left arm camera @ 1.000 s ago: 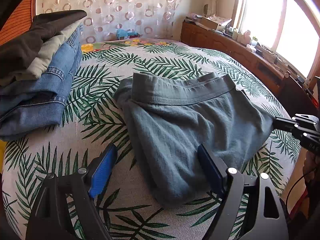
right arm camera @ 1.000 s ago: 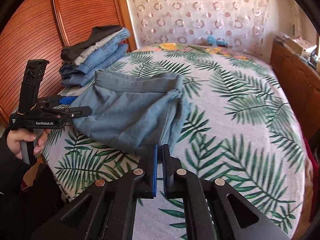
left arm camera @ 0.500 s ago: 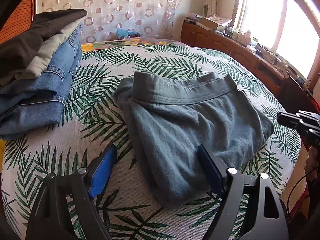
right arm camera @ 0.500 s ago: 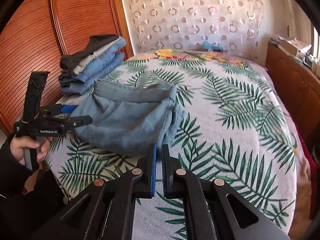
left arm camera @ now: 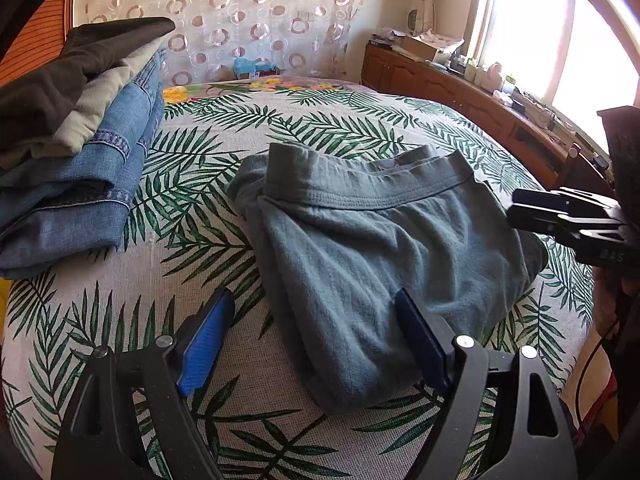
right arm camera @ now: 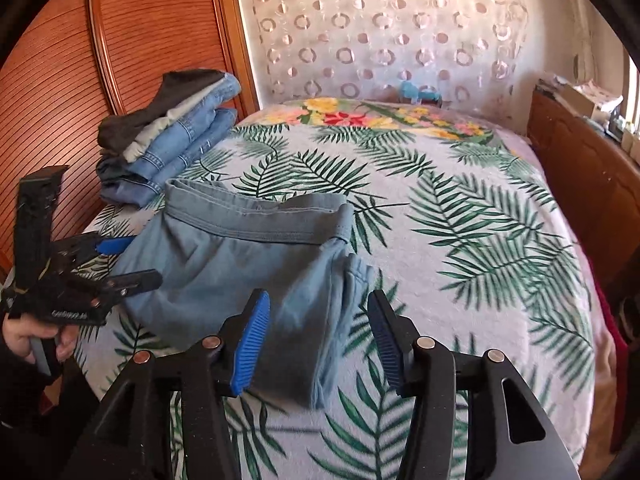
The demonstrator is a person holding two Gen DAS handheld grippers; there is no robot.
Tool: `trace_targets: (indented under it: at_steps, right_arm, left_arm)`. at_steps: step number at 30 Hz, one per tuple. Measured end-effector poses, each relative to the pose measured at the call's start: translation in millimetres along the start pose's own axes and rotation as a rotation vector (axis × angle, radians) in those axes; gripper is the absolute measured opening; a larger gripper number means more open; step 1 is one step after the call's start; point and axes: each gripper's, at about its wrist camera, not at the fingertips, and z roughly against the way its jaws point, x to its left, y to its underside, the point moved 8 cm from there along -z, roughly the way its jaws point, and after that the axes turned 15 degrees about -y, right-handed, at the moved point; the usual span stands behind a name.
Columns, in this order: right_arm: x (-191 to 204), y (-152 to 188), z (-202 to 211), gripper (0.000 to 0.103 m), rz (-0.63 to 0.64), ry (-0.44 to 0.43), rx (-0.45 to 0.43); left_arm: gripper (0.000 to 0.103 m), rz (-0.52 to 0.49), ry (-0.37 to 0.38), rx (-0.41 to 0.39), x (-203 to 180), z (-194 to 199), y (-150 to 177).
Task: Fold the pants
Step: 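Move the right tool to the folded edge while the left tool approaches it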
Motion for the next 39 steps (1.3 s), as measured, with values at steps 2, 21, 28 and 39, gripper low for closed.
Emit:
trace_targets:
  at_steps: [2, 21, 28, 39]
  right_arm:
    - [-5, -2, -11, 0.054, -0.026, -0.010, 0.020]
    - [-22, -15, -45, 0.054, -0.046, 0.038, 0.035]
    - [-17, -14, -48, 0.057, -0.012, 0.069, 0.055]
    - [-18, -14, -48, 0.057, -0.011, 0.068, 0.056]
  left_arm:
    - [0.083, 0.000, 0.000, 0.000, 0, 0, 0]
    - [0.083, 0.013, 0.008, 0.005, 3, 0, -4]
    - [0.083, 0.045, 0.034, -0.024, 10, 5, -27]
    - [0.057, 0.064, 0.052, 0.040, 15, -31, -55]
